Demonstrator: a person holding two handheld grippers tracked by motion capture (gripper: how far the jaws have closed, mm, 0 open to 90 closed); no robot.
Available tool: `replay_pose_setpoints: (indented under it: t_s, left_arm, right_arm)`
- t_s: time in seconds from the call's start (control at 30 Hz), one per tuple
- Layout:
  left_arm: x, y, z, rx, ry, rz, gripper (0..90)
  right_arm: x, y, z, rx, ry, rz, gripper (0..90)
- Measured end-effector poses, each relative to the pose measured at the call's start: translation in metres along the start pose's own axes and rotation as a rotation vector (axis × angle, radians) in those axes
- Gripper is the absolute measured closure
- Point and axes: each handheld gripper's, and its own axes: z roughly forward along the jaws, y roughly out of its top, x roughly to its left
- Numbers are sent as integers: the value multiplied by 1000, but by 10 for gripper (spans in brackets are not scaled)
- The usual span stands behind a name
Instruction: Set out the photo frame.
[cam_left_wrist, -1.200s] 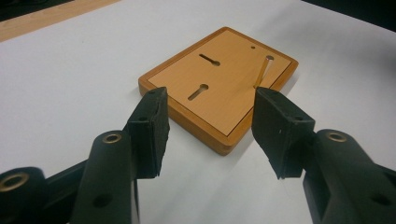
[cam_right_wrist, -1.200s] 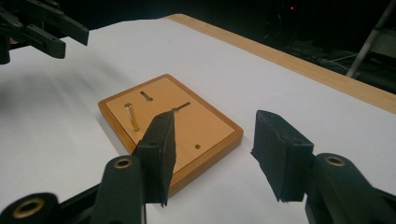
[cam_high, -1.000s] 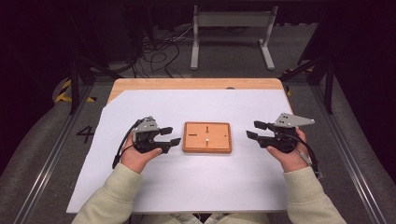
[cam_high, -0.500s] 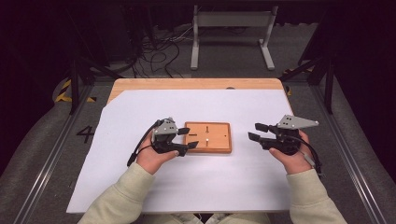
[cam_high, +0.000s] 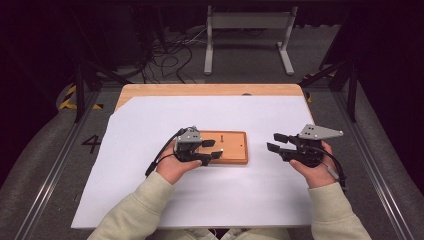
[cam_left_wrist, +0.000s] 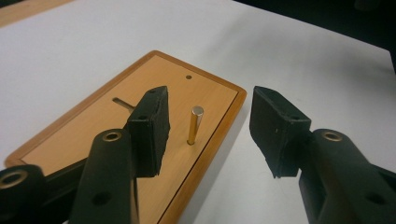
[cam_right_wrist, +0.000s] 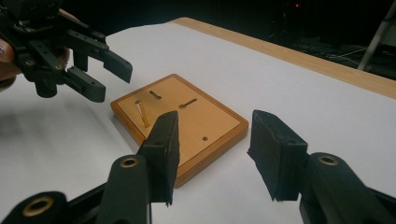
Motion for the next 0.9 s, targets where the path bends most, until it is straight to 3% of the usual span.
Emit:
replay_pose_setpoints:
  t_s: [0.17,0.43,0.57,0.67,0.87,0.9]
  left_arm:
    - [4,-3,15,21,-2,-22,494]
    - [10,-10,30,27,-11,0,571]
    - [11,-12,36,44,-37,-27,669]
    - [12,-12,38,49,-17,-20,779]
    - [12,-13,40,48,-14,-5,822]
    - [11,-14,40,48,-8,12,827]
  right_arm:
    - [0,-1,-1,0,-1,0,532]
    - [-1,-3,-3,1,-1,10,532]
    - [-2,-4,-3,4,-5,12,532]
    - [-3,-5,-4,0,-6,17,532]
    - [-3,-6,-5,4,-7,20,531]
    - [-3,-6,-5,5,-7,22,531]
